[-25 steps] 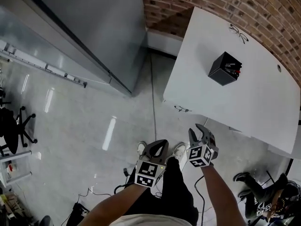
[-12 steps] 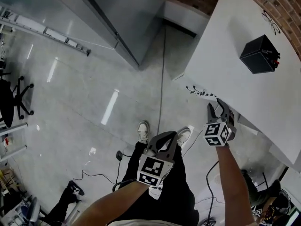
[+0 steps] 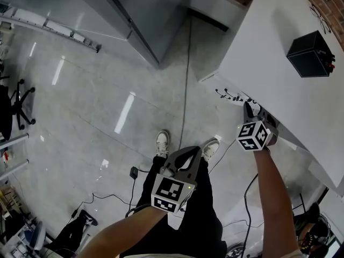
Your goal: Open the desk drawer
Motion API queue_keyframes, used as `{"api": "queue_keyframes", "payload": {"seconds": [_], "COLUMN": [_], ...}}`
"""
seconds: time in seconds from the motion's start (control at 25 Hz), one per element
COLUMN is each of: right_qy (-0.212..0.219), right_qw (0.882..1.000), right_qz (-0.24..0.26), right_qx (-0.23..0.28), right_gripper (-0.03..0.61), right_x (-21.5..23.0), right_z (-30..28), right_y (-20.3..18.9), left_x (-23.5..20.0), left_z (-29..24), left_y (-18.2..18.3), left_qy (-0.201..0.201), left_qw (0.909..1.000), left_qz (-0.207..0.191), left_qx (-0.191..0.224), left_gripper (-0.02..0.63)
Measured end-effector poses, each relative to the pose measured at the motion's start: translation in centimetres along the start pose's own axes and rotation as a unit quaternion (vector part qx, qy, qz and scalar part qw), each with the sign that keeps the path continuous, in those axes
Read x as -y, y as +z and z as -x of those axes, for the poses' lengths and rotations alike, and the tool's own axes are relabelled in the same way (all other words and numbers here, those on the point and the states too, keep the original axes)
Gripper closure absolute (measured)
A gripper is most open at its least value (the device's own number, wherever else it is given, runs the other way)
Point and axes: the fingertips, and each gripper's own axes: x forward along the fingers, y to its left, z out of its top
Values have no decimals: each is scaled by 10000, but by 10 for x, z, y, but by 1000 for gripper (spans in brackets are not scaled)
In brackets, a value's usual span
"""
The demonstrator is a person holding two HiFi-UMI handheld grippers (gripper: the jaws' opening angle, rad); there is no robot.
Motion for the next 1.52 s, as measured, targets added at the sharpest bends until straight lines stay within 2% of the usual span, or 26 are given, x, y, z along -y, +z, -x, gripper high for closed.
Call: {"api": "queue_keyframes", "payload": {"seconds": [0.2,0.32,0.48,0.6,0.76,0.84,0.92,1.0,1.24,1.52], "right_qy": [128,59,81,105,161,-57,-344,-491,-363,-322], "right_qw": [9993,9987,9936,9907,9904,9910,9908,9904,9924,9926], "right_qz": [328,493,1126,1354,1371,1340,1307,1286,1172,1150], "right_qx": [-135,-68,-53,-111,-97,-42,50,128,128,200], "right_gripper": [423,462,466,468,465,490,546,546,552,552], "right_x": [-10,-9,-12,-13,-15,-9,-3,0,-4,-13], "right_z": [-17,-21,-20,-20,-21,-21,-21,-21,-20,-11], "right_y": [0,2,1,-1,-1,1,2,3,5,3], "left_x": [0,-2,-6,-7,-5,-2,2,4,3,20], "left_z": [-6,-8,-9,-11,-14,-16,-16,-17,-14,-15], "left_y": [-5,-5,-6,-7,-3,-3,-4,-6,-24,-29], "left_qy": [-57,-70,-34,-17,-33,-62,-108,-151,-111,-260], "left_qw": [9999,9999,9999,9999,9999,9999,9998,9997,9994,9988], "left_qz": [0,18,-40,13,7,16,40,46,-17,-91], "left_qx": [-109,-85,-118,-149,-130,-135,-148,-161,-333,-400], "left_gripper": [607,607,607,607,607,607,607,607,607,607]}}
